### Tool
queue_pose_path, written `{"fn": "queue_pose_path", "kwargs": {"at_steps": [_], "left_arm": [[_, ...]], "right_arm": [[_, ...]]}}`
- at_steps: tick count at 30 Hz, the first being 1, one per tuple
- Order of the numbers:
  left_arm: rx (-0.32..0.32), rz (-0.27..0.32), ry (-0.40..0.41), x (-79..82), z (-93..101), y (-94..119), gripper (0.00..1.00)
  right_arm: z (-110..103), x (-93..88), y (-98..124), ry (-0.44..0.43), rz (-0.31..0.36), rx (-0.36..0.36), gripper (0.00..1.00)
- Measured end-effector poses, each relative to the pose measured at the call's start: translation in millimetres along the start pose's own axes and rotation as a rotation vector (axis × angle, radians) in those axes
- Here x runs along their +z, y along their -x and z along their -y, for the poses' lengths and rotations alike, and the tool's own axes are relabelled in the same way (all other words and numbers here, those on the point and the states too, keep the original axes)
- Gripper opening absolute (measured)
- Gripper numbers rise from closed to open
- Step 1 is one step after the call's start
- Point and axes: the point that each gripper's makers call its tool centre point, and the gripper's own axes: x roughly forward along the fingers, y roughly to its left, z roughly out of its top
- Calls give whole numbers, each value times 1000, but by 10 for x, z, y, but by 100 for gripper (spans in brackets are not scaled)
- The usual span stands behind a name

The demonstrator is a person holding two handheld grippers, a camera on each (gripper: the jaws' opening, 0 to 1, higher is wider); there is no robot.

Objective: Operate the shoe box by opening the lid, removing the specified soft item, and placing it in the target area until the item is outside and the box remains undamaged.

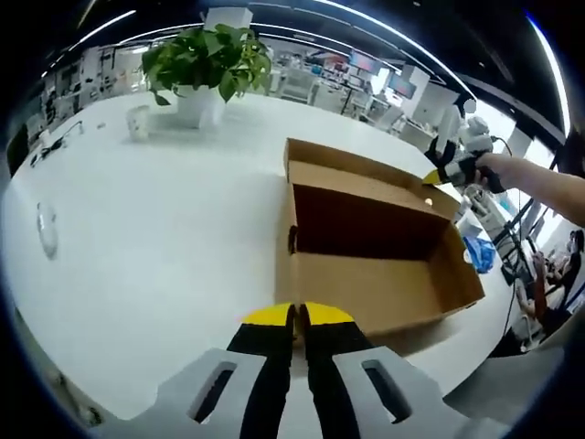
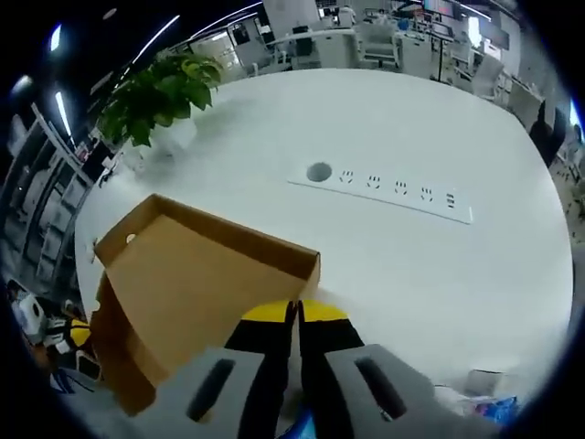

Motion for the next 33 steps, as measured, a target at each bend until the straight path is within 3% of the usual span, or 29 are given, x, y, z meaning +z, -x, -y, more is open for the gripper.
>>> {"fn": "queue_pose_path", "kwargs": {"at_steps": [19, 33], "left_arm": [[2, 8, 17, 9, -15, 5, 1], [4, 13, 17, -8, -25, 21, 1]], "right_arm": [[-166, 173, 357, 134, 112, -21, 0], [-304, 205, 648, 195, 193, -28, 0]]}}
